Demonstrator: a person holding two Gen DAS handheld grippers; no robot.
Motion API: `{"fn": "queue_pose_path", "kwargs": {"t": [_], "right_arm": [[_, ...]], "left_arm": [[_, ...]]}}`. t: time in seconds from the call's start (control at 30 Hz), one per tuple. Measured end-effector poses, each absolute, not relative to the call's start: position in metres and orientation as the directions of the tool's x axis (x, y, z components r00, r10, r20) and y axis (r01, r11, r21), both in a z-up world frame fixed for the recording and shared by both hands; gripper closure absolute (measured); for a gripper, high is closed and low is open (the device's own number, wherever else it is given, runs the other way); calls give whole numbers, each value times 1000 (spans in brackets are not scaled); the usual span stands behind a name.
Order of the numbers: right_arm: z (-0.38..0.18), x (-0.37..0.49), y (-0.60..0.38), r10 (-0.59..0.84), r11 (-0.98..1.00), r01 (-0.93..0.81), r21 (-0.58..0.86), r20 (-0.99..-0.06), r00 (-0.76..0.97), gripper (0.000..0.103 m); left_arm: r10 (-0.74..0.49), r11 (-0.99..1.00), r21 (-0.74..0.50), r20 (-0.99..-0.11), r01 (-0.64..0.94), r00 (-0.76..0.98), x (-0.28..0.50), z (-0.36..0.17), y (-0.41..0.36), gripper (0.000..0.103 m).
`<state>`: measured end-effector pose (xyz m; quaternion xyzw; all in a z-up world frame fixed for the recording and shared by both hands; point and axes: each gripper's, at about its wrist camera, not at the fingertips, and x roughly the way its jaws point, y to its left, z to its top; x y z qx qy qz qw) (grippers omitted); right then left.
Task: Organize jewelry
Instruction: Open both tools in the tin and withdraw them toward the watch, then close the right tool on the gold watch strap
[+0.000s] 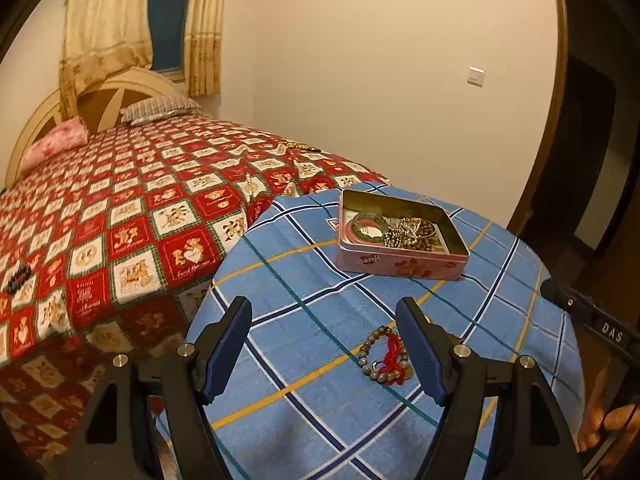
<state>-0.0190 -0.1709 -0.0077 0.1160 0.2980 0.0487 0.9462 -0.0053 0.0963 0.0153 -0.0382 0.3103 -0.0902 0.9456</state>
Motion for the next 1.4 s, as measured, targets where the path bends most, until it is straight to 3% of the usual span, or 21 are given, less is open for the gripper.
{"fn": "queue_pose_path", "kwargs": {"t": [0.47, 0.83, 1.4], "right_arm": [[16, -38, -164, 156, 973, -49, 225, -488, 859, 43], [15, -46, -168, 121, 979, -16, 202, -516, 848, 43], [-1, -27, -157, 152, 983, -68, 168, -560, 814, 47]], "left_arm": [[-221, 975, -105, -523, 195, 823, -29, 36, 96, 29], [-273, 962, -156, -514, 224, 813, -28, 31, 96, 29], [-229, 972, -84, -571, 221, 788, -15, -3, 89, 29]]}}
